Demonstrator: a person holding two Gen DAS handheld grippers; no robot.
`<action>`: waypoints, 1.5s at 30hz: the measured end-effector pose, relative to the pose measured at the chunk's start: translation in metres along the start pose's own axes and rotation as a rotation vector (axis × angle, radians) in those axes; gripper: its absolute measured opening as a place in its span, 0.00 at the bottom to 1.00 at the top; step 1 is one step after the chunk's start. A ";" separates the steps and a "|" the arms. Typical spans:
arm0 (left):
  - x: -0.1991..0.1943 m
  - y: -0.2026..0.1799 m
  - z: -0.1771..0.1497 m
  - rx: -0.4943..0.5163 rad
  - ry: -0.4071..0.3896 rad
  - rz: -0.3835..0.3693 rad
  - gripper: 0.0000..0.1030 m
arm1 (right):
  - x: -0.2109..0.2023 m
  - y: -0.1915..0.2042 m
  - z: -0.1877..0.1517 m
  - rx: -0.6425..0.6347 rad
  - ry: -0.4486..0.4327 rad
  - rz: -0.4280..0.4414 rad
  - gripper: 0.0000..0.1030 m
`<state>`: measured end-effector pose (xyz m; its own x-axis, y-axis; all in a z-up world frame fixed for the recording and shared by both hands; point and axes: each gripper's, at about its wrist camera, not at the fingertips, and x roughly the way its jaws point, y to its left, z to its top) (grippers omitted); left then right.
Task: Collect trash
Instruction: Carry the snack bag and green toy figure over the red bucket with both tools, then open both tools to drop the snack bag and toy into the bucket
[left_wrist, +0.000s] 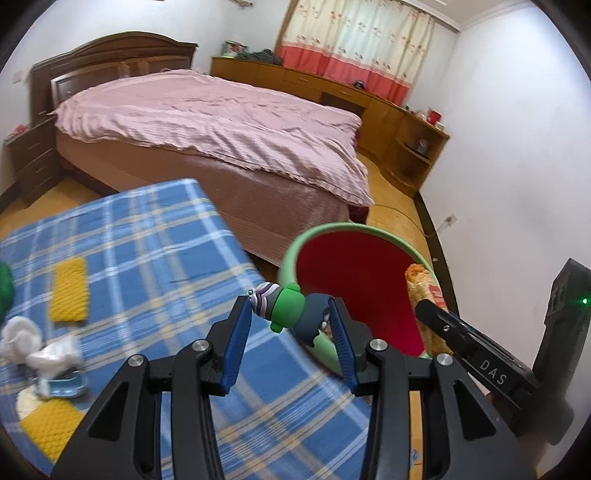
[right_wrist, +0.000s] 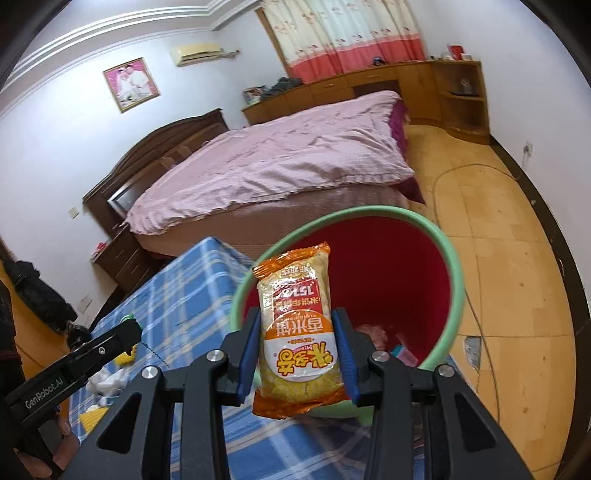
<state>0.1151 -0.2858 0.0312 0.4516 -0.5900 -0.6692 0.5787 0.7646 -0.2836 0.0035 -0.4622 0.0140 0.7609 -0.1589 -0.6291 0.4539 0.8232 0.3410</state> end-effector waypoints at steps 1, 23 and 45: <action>0.007 -0.004 -0.001 0.007 0.012 -0.011 0.43 | 0.003 -0.004 0.000 0.009 0.005 -0.006 0.40; 0.076 -0.042 -0.003 0.067 0.110 -0.049 0.43 | 0.038 -0.062 -0.009 0.120 0.100 -0.017 0.42; 0.052 -0.026 -0.001 -0.003 0.093 0.012 0.45 | 0.025 -0.065 -0.008 0.127 0.074 0.010 0.63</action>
<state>0.1229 -0.3365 0.0031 0.3934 -0.5543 -0.7335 0.5714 0.7724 -0.2772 -0.0110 -0.5153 -0.0297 0.7312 -0.1065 -0.6738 0.5050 0.7485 0.4298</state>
